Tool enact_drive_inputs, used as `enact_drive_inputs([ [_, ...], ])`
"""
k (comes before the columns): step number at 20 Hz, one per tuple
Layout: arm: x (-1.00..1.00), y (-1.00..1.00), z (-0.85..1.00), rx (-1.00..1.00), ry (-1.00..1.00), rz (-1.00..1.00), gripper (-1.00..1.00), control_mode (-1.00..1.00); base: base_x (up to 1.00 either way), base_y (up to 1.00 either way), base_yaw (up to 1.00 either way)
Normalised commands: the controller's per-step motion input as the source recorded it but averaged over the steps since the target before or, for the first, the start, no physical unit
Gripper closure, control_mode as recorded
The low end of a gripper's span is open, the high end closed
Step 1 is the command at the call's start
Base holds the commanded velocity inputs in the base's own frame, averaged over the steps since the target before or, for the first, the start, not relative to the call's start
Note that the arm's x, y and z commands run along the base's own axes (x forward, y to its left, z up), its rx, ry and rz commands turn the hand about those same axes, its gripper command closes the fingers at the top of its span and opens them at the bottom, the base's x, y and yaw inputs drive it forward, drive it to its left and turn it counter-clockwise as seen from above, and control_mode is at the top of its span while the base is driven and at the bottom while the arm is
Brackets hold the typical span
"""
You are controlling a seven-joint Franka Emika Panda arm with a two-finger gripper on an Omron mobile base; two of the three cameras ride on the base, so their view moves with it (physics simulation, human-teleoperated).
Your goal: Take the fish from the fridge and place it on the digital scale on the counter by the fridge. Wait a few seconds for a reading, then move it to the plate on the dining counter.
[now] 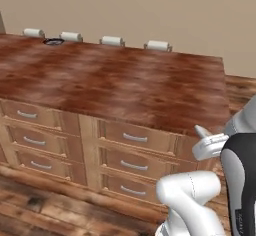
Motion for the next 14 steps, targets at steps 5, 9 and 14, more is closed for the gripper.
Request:
enact_drive_inputs([
  [5,0.00,0.00,0.00,0.00,0.00,0.00,1.00,1.00,0.57,-1.00,0.24],
  [9,0.00,0.00,0.00,0.00,0.00,0.00,1.00,1.00,0.32,-1.00,0.20],
  [14,0.00,0.00,0.00,0.00,0.00,0.00,1.00,1.00,-0.11,-1.00,0.15],
])
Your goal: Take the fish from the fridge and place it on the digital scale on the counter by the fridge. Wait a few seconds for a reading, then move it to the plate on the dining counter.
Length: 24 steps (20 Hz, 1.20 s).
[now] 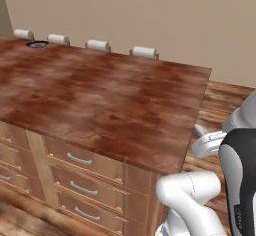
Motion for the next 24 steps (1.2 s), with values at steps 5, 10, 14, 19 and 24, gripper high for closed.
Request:
enact_drive_inputs([
  [5,0.00,0.00,0.00,0.00,0.00,0.00,1.00,1.00,-0.03,-1.00,0.18],
  [10,0.00,0.00,0.00,0.00,0.00,0.00,1.00,1.00,0.44,-1.00,0.25],
  [14,0.00,0.00,0.00,0.00,0.00,0.00,1.00,1.00,0.81,-1.00,0.34],
  [19,0.00,0.00,0.00,0.00,0.00,0.00,1.00,1.00,0.65,-1.00,0.41],
  [24,0.00,0.00,0.00,0.00,0.00,0.00,1.00,1.00,0.25,-1.00,0.37],
])
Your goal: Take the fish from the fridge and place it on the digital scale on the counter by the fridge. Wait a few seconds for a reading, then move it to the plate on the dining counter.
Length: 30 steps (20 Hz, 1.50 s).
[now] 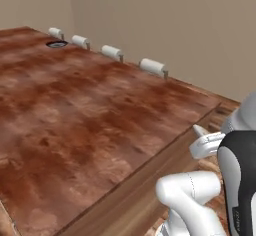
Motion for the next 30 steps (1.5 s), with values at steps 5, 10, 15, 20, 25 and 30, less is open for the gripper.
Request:
enact_drive_inputs([
  [5,0.00,0.00,0.00,0.00,0.00,0.00,1.00,1.00,0.16,-1.00,0.34],
  [10,0.00,0.00,0.00,0.00,0.00,0.00,1.00,1.00,0.29,-1.00,0.36],
  [15,0.00,0.00,0.00,0.00,0.00,0.00,1.00,1.00,0.42,-1.00,0.36],
  [20,0.00,0.00,0.00,0.00,0.00,0.00,1.00,1.00,0.42,-1.00,0.35],
  [25,0.00,0.00,0.00,0.00,0.00,0.00,1.00,1.00,0.36,-1.00,0.33],
  [30,0.00,0.00,0.00,0.00,0.00,0.00,1.00,1.00,0.39,-1.00,0.33],
])
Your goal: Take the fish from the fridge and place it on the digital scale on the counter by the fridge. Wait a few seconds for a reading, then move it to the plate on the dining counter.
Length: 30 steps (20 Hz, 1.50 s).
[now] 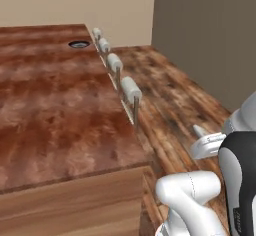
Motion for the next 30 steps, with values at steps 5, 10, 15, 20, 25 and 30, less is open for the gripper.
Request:
enact_drive_inputs([
  [5,0.00,0.00,0.00,0.00,0.00,0.00,1.00,1.00,0.50,-1.00,0.34],
  [10,0.00,0.00,0.00,0.00,0.00,0.00,1.00,1.00,0.64,-1.00,0.37],
  [15,0.00,0.00,0.00,0.00,0.00,0.00,1.00,1.00,0.88,-1.00,0.42],
  [20,0.00,0.00,0.00,0.00,0.00,0.00,1.00,1.00,1.00,-0.97,0.49],
  [25,0.00,0.00,0.00,0.00,0.00,0.00,1.00,1.00,1.00,-0.91,0.52],
  [30,0.00,0.00,0.00,0.00,0.00,0.00,1.00,1.00,1.00,-0.93,0.51],
])
